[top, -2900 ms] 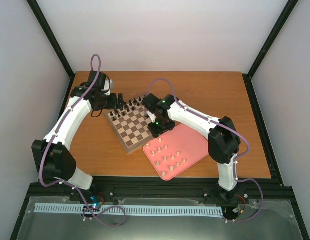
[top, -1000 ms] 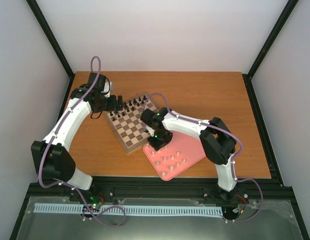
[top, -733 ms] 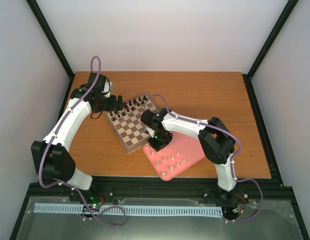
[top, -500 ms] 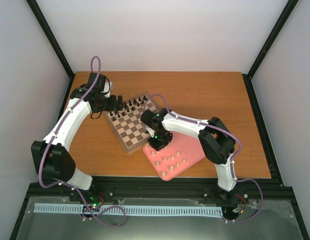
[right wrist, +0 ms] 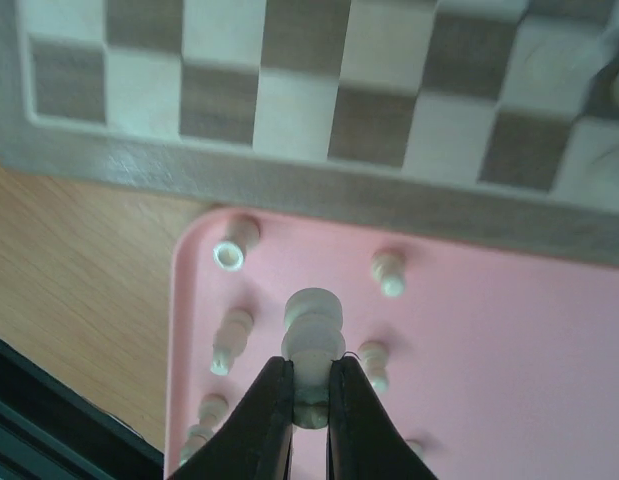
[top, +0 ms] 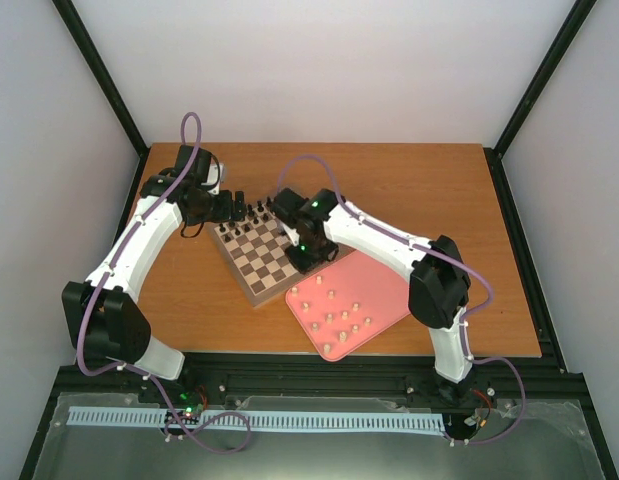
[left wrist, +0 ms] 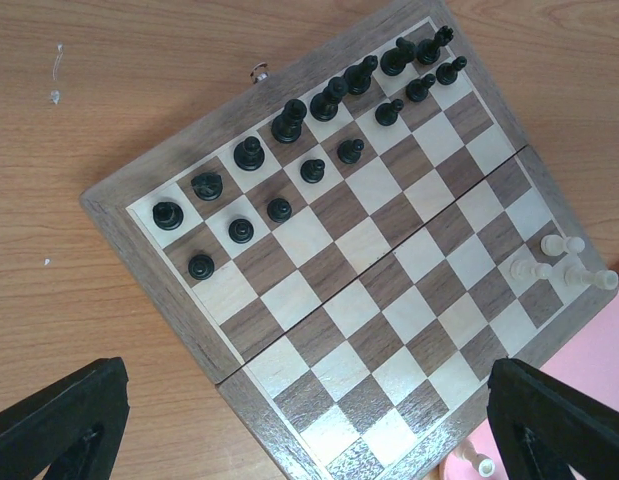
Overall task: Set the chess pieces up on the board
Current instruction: Pick up the chess piece from the storage box, then place the chess piece on the chessboard.
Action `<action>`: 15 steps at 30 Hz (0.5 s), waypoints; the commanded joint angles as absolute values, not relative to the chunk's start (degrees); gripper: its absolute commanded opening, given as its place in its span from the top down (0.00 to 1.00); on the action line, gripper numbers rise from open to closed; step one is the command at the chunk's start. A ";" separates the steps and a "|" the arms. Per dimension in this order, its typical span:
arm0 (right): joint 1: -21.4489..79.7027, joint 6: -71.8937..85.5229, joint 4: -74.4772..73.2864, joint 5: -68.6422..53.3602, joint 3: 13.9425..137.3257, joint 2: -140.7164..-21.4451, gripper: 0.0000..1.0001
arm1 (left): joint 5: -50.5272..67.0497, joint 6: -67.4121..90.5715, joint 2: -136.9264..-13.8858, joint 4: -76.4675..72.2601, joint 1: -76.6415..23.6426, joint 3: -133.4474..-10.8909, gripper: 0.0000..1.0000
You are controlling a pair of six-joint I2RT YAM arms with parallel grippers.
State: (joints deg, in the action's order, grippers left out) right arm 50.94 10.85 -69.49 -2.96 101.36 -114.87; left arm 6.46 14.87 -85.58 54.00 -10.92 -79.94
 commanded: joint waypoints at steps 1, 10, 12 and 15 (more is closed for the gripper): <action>49.66 9.77 -75.60 1.68 109.03 -115.88 0.96 | 6.15 14.68 -84.81 53.66 -10.55 -80.65 0.00; 43.48 6.96 -74.59 2.41 113.26 -120.47 0.96 | 5.99 14.54 -84.72 53.90 -10.55 -80.61 0.00; 42.77 6.27 -74.09 2.44 113.22 -121.23 0.96 | 5.69 14.48 -84.74 53.93 -10.55 -80.69 0.00; 42.06 5.66 -73.56 2.17 113.15 -122.34 0.96 | 5.45 14.45 -84.89 54.05 -10.55 -80.86 0.00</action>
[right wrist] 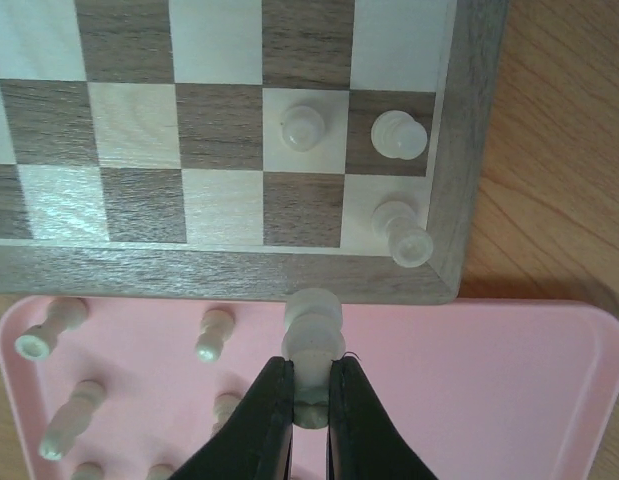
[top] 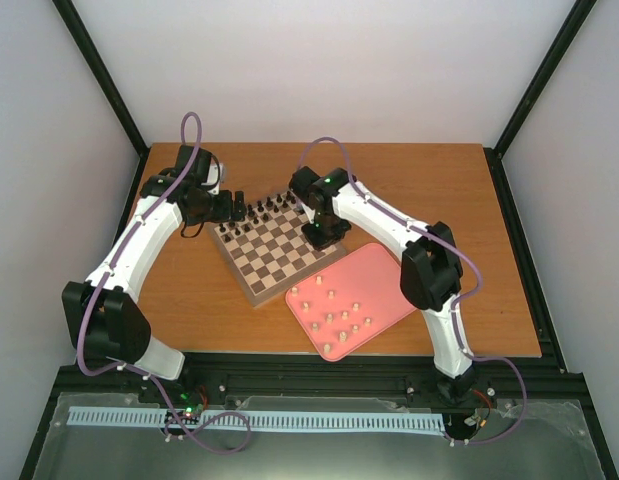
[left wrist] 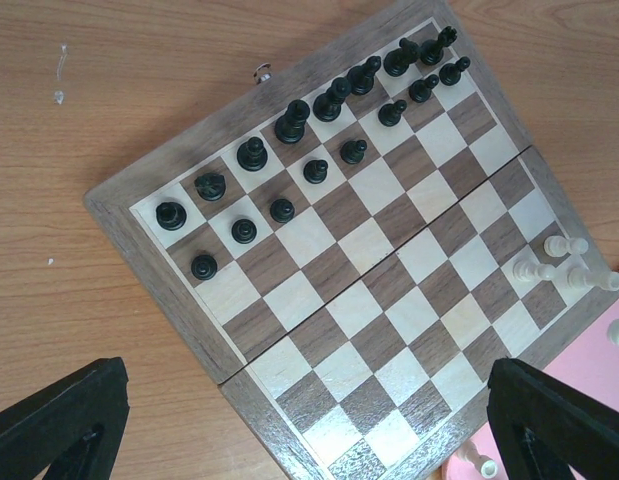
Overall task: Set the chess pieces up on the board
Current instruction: Place the chess piece on the chessboard.
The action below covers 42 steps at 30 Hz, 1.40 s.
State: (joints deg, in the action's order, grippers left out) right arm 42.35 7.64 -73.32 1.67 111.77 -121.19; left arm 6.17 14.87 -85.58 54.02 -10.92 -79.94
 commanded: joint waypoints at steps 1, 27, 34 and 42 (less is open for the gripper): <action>41.94 5.55 -73.37 2.06 113.24 -122.63 0.96 | 5.45 14.43 -84.99 54.12 -10.55 -80.89 0.00; 41.76 5.89 -70.50 2.43 115.55 -128.46 0.95 | 5.80 14.50 -86.61 54.17 -10.55 -81.74 0.00; 41.76 5.96 -70.26 2.61 115.11 -129.10 0.95 | 5.70 14.39 -86.59 54.11 -10.55 -81.47 0.00; 41.76 6.23 -69.19 2.57 115.33 -129.83 0.94 | 5.67 14.37 -86.66 54.29 -10.55 -81.61 0.00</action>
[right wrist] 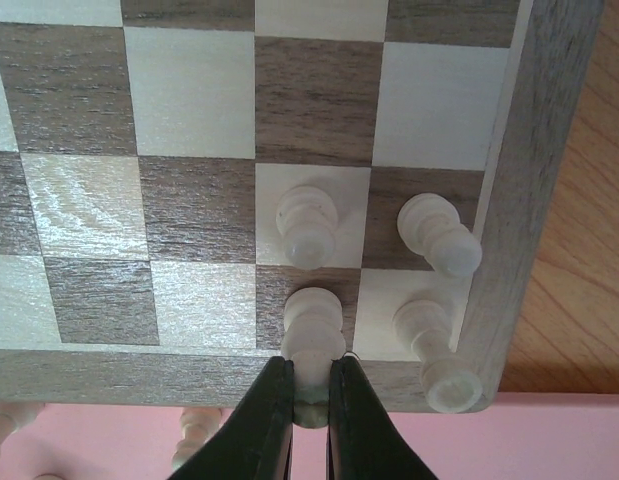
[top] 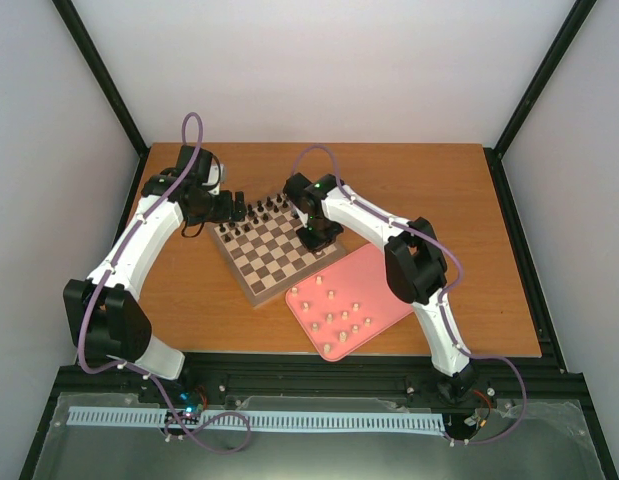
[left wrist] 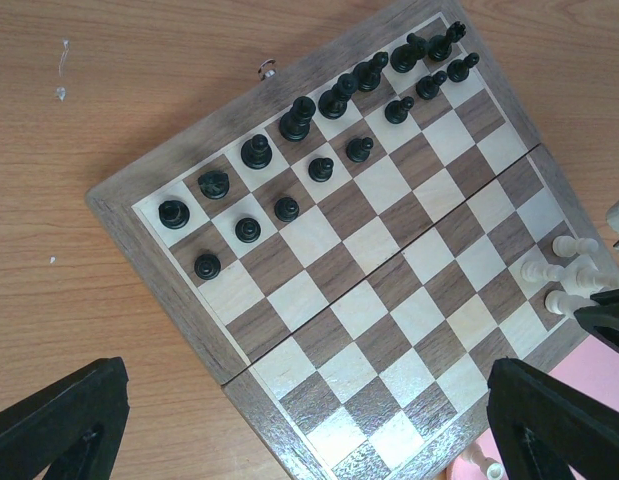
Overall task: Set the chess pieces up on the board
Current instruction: Place the chess piece on the chessboard.
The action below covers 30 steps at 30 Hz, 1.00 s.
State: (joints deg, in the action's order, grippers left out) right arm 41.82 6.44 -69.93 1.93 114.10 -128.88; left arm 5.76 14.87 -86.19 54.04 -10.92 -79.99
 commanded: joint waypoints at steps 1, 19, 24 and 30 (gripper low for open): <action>41.75 6.30 -69.17 2.60 115.31 -129.85 0.94 | 5.66 14.41 -86.68 54.27 -10.55 -81.64 0.00; 41.75 5.43 -68.76 1.47 114.58 -128.65 0.74 | 5.80 14.41 -86.59 54.06 -10.55 -81.47 0.00; 41.83 5.35 -68.87 -0.49 114.38 -125.79 0.61 | 5.80 14.50 -86.55 54.11 -10.55 -81.56 0.00; 43.17 5.03 -71.51 -0.97 114.85 -120.94 0.51 | 6.07 14.59 -86.79 54.15 -10.55 -81.72 0.00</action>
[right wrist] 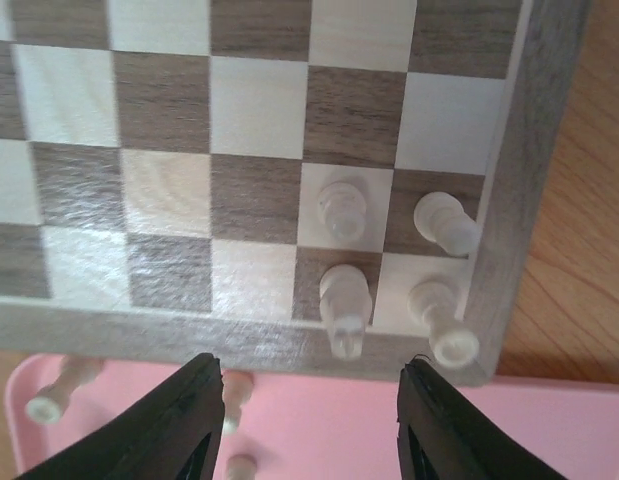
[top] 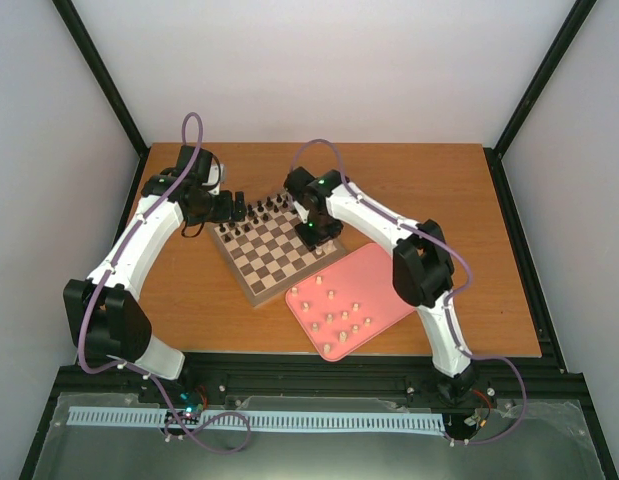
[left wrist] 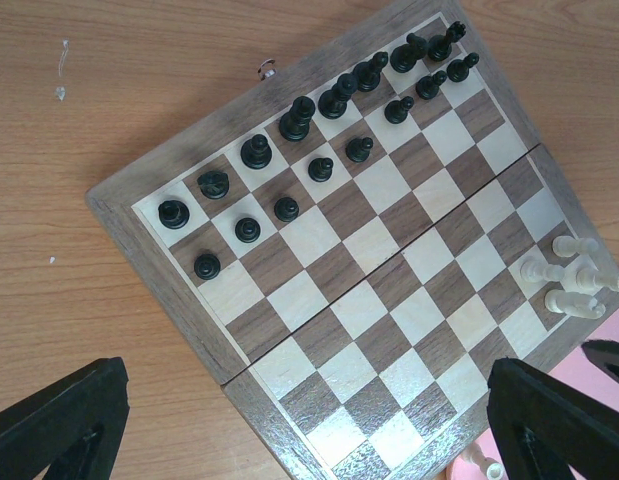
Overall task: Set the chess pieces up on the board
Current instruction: Place the chess piece on the chessboard, then pick up the chess piece from the storage box.
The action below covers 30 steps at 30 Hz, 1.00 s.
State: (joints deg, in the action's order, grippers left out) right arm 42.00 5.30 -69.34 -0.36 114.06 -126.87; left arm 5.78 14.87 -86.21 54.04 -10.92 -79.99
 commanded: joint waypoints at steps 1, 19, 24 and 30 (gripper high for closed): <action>43.62 5.28 -72.02 -0.97 114.45 -119.78 0.51 | 6.15 14.59 -86.82 54.16 -10.55 -81.78 0.00; 48.43 8.94 -61.45 -6.47 92.99 -115.49 0.51 | 6.95 14.88 -87.58 54.40 -10.55 -82.36 0.00; 48.35 8.99 -60.29 -5.74 93.82 -119.07 0.52 | 6.69 14.80 -87.19 54.36 -10.55 -81.96 0.00; 48.04 10.03 -59.81 -2.92 94.55 -120.91 0.54 | 6.24 14.68 -87.03 54.34 -10.55 -81.78 0.00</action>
